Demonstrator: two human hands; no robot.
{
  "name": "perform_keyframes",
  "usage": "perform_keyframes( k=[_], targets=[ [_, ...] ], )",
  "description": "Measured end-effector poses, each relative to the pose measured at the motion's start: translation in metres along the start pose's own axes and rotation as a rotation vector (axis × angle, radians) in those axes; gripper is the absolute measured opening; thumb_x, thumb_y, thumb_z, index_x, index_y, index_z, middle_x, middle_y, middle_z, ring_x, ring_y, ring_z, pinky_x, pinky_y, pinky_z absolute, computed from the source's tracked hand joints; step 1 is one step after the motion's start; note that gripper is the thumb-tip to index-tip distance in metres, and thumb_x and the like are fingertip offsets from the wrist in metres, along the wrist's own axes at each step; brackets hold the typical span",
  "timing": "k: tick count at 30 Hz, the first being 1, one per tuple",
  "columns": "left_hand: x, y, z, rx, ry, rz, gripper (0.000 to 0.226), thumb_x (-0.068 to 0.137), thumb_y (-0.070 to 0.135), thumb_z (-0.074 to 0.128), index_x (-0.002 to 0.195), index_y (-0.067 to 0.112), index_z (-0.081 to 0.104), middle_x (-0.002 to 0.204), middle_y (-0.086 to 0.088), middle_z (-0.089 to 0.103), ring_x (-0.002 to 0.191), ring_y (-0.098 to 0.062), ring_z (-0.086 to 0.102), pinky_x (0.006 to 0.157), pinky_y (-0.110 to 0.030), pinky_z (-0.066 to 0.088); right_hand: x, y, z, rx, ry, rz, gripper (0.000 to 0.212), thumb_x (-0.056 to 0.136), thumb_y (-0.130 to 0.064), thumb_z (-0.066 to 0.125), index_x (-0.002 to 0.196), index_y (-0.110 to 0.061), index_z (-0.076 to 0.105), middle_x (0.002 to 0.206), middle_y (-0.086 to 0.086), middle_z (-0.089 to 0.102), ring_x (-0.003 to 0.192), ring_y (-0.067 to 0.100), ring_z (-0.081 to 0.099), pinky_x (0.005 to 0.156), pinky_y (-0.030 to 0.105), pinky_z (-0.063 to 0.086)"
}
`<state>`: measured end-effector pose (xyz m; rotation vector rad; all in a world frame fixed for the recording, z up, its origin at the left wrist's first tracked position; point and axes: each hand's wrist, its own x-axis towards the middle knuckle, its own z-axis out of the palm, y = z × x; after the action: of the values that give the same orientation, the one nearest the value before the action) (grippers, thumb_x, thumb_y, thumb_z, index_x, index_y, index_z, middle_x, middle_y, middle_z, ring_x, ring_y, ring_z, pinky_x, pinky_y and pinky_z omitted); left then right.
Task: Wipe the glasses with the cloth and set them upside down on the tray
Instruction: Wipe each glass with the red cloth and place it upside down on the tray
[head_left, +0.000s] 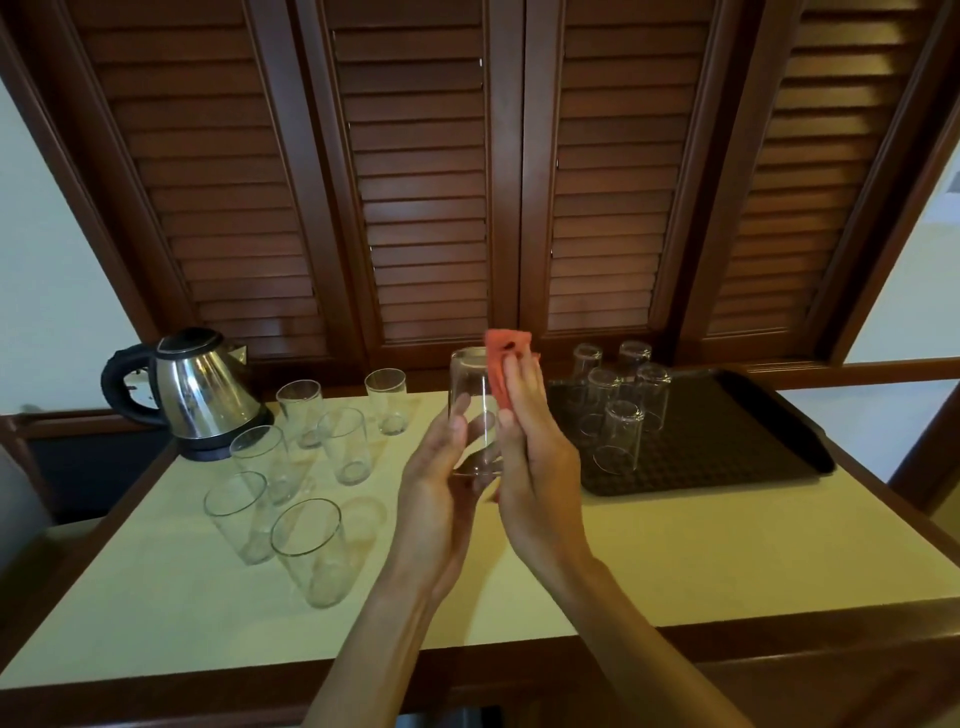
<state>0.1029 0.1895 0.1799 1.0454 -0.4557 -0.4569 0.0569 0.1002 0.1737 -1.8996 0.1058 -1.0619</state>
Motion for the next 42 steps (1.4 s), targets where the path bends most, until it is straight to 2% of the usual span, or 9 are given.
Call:
perform_keyframes(
  k=[3, 9, 14, 18, 22, 27, 31, 36, 42],
  targets=[
    [0.007, 0.002, -0.011, -0.071, 0.025, 0.014, 0.043, 0.11, 0.026, 0.04, 0.146, 0.009, 0.058, 0.143, -0.016, 0.064, 0.139, -0.029, 0.057, 0.119, -0.049, 0.04, -0.019, 0.001, 0.011, -0.16, -0.108, -0.172, 0.048, 0.108, -0.026, 0.03, 0.156, -0.02, 0.026, 0.168, -0.01, 0.014, 0.157, 0.012, 0.005, 0.127, 0.036, 0.012],
    [-0.009, -0.008, -0.007, -0.19, -0.049, -0.039, 0.045, 0.111, 0.026, 0.034, 0.145, 0.009, 0.058, 0.141, -0.017, 0.065, 0.135, -0.028, 0.06, 0.11, -0.04, 0.051, 0.009, -0.002, 0.003, -0.157, -0.004, -0.072, 0.049, 0.104, -0.041, 0.037, 0.152, -0.039, 0.027, 0.166, -0.023, 0.012, 0.146, 0.012, 0.021, 0.119, 0.046, 0.033],
    [-0.002, 0.002, -0.013, -0.285, -0.034, -0.048, 0.046, 0.111, 0.028, 0.034, 0.143, 0.007, 0.06, 0.141, -0.02, 0.065, 0.129, -0.028, 0.066, 0.099, -0.036, 0.059, -0.025, -0.007, 0.013, -0.127, -0.163, -0.198, 0.051, 0.107, -0.035, 0.032, 0.157, -0.026, 0.025, 0.17, -0.009, 0.006, 0.157, 0.013, 0.003, 0.127, 0.035, 0.015],
    [-0.009, -0.005, -0.007, -0.243, -0.037, -0.063, 0.049, 0.112, 0.03, 0.031, 0.144, 0.003, 0.055, 0.14, -0.019, 0.066, 0.126, -0.024, 0.067, 0.098, -0.035, 0.06, 0.008, -0.014, 0.002, 0.032, -0.034, 0.042, 0.052, 0.107, -0.033, 0.036, 0.156, -0.028, 0.021, 0.167, -0.012, 0.012, 0.145, -0.014, 0.019, 0.118, 0.016, 0.028],
    [-0.002, 0.004, -0.01, -0.305, -0.038, -0.043, 0.048, 0.112, 0.031, 0.032, 0.144, 0.005, 0.057, 0.143, -0.02, 0.064, 0.134, -0.029, 0.062, 0.107, -0.037, 0.055, -0.023, -0.012, 0.012, -0.146, -0.135, -0.243, 0.049, 0.108, -0.025, 0.036, 0.157, -0.021, 0.029, 0.169, -0.004, 0.016, 0.156, 0.022, 0.017, 0.125, 0.041, 0.023],
    [-0.008, -0.001, -0.008, -0.182, -0.023, 0.001, 0.051, 0.108, 0.033, 0.038, 0.145, 0.002, 0.056, 0.147, -0.019, 0.06, 0.14, -0.034, 0.055, 0.115, -0.047, 0.042, -0.001, -0.005, -0.004, 0.17, -0.028, 0.087, 0.052, 0.106, -0.033, 0.035, 0.157, -0.032, 0.028, 0.135, -0.002, 0.064, 0.115, 0.021, 0.066, 0.094, 0.038, 0.057],
    [-0.002, -0.001, -0.014, -0.098, -0.028, 0.008, 0.048, 0.113, 0.029, 0.032, 0.151, 0.008, 0.051, 0.148, -0.016, 0.06, 0.143, -0.031, 0.052, 0.121, -0.05, 0.036, -0.017, -0.017, 0.01, -0.108, -0.09, -0.149, 0.049, 0.107, -0.029, 0.034, 0.156, -0.022, 0.027, 0.168, -0.005, 0.02, 0.155, 0.009, 0.014, 0.127, 0.035, 0.016],
    [-0.007, -0.002, -0.011, 0.062, -0.07, 0.017, 0.045, 0.111, 0.032, 0.032, 0.152, 0.027, 0.05, 0.136, -0.005, 0.07, 0.129, -0.02, 0.065, 0.108, -0.041, 0.051, -0.004, -0.009, 0.001, 0.108, -0.008, 0.058, 0.049, 0.108, -0.028, 0.037, 0.155, -0.031, 0.022, 0.163, -0.009, 0.03, 0.138, -0.003, 0.042, 0.109, 0.016, 0.041],
    [-0.003, 0.008, -0.012, 0.07, -0.051, 0.039, 0.055, 0.106, 0.05, 0.041, 0.147, 0.018, 0.058, 0.141, -0.007, 0.067, 0.135, -0.024, 0.061, 0.112, -0.045, 0.046, -0.023, -0.011, 0.009, 0.003, -0.102, -0.103, 0.049, 0.107, -0.027, 0.037, 0.155, -0.027, 0.027, 0.168, -0.007, 0.018, 0.154, 0.005, 0.015, 0.124, 0.025, 0.02]
  ],
)
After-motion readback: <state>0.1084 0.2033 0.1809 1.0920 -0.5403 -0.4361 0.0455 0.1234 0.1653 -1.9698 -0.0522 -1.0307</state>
